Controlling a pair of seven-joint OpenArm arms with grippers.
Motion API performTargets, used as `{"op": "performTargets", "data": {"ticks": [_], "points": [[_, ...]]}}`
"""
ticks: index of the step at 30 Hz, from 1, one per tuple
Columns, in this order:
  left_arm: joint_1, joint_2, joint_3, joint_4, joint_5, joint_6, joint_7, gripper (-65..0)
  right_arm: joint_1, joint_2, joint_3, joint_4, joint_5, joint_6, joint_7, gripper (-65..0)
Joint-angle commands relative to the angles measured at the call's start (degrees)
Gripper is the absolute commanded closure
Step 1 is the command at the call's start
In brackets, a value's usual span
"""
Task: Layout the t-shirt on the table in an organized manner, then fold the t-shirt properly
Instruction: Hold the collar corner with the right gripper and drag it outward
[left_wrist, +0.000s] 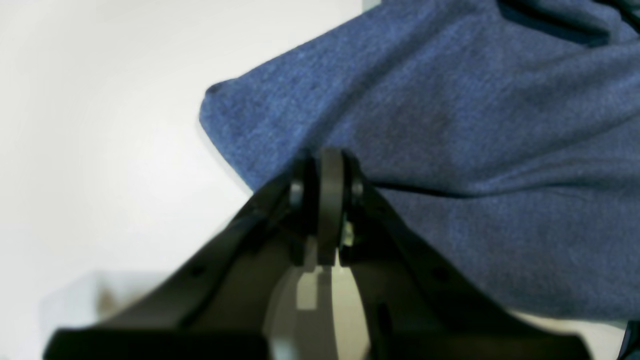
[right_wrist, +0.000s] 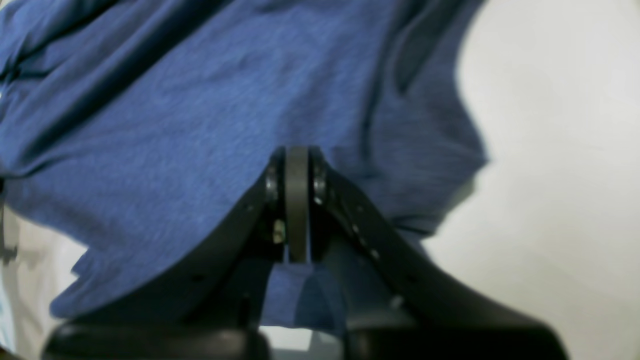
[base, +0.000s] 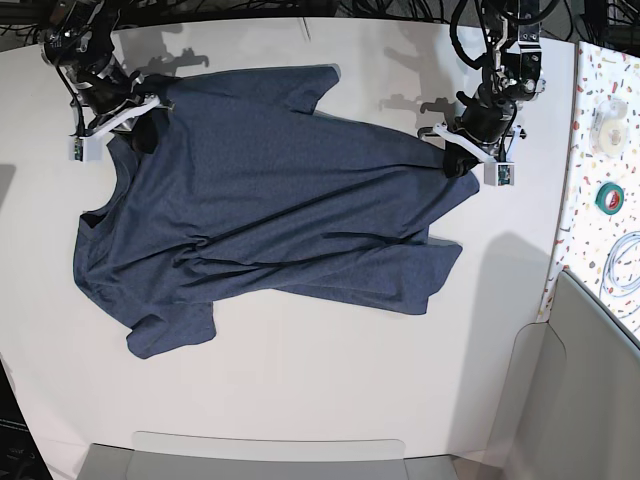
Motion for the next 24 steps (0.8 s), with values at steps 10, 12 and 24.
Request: {"op": "performTargets", "data": {"ticks": [10, 12, 24], "points": [[1.78, -0.15, 0.19, -1.95, 3.18, 2.92, 9.30, -4.0, 2.24, 1.15, -1.03, -0.67, -7.45, -1.67, 1.73, 0.0], [1.78, -0.15, 0.19, -1.95, 3.18, 2.92, 9.30, -4.0, 2.86, 1.06, -0.77, -0.76, -12.46, -1.67, 1.73, 0.0], [1.60, -0.15, 0.19, -1.95, 3.18, 2.92, 9.30, -4.0, 7.60, 4.75, 9.34, -6.82, -34.53, -1.67, 1.73, 0.0]]}}
